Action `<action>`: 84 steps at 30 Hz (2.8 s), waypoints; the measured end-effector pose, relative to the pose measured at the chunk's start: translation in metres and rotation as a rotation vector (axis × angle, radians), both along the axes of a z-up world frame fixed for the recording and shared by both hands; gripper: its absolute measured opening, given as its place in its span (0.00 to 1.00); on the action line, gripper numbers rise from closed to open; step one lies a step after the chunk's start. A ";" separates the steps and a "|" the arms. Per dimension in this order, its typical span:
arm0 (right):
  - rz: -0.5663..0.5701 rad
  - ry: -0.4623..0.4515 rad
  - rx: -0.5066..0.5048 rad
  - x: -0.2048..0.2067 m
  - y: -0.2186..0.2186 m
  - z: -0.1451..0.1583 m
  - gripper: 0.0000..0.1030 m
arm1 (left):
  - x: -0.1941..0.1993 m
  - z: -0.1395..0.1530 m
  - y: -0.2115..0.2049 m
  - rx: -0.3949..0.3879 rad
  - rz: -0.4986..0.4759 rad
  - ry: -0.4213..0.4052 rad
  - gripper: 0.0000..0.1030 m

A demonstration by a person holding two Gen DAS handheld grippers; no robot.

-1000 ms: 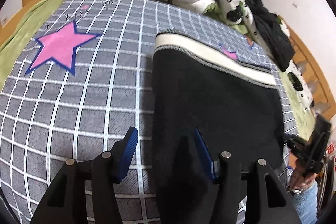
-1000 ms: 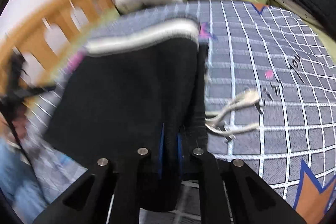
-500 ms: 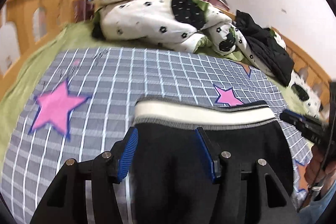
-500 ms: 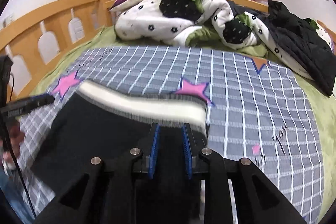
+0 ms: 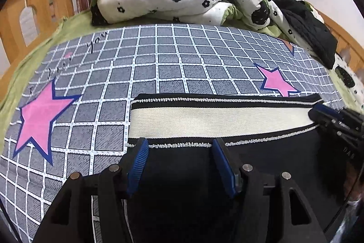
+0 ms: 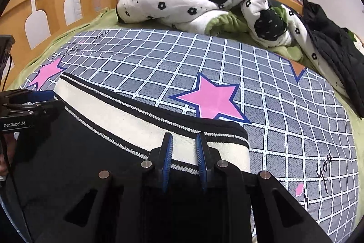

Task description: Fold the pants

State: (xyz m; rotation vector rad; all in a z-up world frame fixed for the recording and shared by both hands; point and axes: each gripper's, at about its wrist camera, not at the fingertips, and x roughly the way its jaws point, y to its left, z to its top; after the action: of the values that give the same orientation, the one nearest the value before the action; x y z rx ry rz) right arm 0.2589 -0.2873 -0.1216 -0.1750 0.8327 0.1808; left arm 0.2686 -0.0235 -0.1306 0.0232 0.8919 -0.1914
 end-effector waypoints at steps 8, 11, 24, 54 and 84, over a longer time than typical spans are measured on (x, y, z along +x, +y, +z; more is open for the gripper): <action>0.005 -0.017 0.061 -0.004 -0.006 0.002 0.24 | 0.001 0.000 0.000 -0.013 0.010 -0.011 0.56; 0.032 -0.012 0.115 -0.005 -0.008 0.002 0.38 | 0.001 0.000 -0.001 -0.014 0.014 -0.018 0.57; -0.046 -0.026 0.153 0.003 -0.012 0.026 0.44 | 0.004 -0.004 0.003 -0.053 0.017 -0.002 0.57; 0.007 0.018 0.120 0.010 -0.010 -0.003 0.61 | 0.007 -0.003 -0.002 -0.029 -0.006 -0.027 0.61; 0.028 0.115 0.070 -0.178 -0.020 0.015 0.58 | -0.229 0.002 0.036 0.150 -0.205 -0.034 0.62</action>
State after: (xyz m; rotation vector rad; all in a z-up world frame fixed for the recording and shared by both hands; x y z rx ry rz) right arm 0.0805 -0.3071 -0.1061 -0.1113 0.9375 0.2478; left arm 0.0395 0.0125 -0.1290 0.2570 0.8678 -0.3140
